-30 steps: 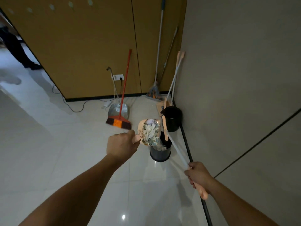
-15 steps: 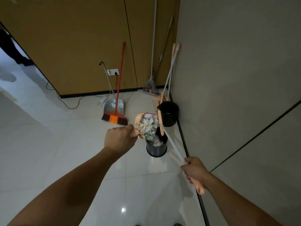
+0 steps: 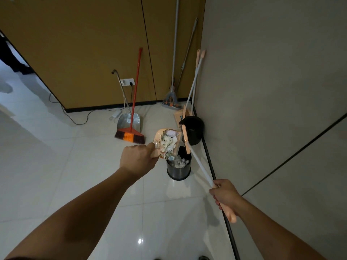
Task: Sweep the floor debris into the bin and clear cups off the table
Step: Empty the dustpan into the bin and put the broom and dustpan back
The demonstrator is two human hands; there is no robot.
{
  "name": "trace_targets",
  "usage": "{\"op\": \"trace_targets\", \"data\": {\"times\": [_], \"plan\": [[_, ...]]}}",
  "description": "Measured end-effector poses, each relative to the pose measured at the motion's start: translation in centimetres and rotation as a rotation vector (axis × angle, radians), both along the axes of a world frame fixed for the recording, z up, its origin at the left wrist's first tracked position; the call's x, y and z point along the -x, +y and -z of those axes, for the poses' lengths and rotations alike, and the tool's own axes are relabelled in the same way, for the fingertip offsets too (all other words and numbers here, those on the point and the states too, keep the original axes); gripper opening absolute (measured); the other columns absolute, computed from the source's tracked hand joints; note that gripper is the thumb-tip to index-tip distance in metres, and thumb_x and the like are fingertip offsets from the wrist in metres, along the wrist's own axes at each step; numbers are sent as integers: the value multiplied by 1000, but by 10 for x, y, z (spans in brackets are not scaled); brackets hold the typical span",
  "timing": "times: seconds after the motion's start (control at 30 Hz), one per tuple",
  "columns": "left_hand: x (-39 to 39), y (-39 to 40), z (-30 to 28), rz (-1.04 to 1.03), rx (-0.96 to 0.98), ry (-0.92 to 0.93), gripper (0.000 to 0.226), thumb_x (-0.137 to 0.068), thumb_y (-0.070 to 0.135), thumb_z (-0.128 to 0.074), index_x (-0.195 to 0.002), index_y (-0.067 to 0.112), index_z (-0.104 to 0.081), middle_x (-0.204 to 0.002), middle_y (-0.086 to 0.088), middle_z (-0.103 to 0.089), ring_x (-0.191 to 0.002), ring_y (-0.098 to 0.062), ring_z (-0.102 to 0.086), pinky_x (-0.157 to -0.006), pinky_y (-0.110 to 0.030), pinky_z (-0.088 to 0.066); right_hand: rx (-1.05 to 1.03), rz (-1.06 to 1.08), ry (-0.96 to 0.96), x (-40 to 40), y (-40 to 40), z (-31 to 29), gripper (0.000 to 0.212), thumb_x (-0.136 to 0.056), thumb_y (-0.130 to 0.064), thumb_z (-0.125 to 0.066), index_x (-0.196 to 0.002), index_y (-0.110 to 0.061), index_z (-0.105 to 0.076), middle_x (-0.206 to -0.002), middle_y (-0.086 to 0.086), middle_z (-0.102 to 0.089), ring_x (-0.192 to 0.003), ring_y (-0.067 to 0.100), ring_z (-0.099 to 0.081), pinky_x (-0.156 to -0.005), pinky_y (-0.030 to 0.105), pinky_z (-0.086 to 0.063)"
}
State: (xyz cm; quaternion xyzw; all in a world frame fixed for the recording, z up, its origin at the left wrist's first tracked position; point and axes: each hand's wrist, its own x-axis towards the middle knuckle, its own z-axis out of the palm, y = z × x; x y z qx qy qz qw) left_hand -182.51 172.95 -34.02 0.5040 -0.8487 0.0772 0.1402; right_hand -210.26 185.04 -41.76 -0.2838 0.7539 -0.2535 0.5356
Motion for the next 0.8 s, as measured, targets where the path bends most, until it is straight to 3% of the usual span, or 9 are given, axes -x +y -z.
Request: {"op": "trace_targets", "data": {"times": [0.13,0.43,0.7,0.8], "plan": [[-1,-2,3,35,20,-11,32,-72,34,-88,-74,13,-64,-46,4,-51,-35,-10,-30,-49,-11,-19,-9,16,-25,-2,0,2,23,-90,1,-57,-110,-9,-61,-65,10,-48,-44,16,-43,-43,23,-38],[-1,-3,5,75,35,8,33,-69,32,-90,-75,11,-64,-48,1,-54,-35,-11,-34,-45,-16,-29,-13,24,-21,-5,2,2,26,-91,-1,-57,-115,-11,-60,-68,10,-50,-46,16,-44,-41,22,-39],[-3,1,4,27,40,28,31,-70,31,-88,-74,12,-64,-46,3,-51,-35,-9,-29,-50,-11,-17,-23,16,-12,-8,5,2,17,-91,0,-56,-105,-6,-63,-64,9,-47,-43,16,-43,-41,21,-37],[-5,1,5,17,39,34,30,-74,31,-86,-75,12,-63,-47,3,-52,-34,-11,-32,-48,-13,-22,-20,18,-14,-8,6,1,19,-92,0,-57,-108,-7,-62,-64,9,-47,-45,16,-42,-41,21,-37]]}}
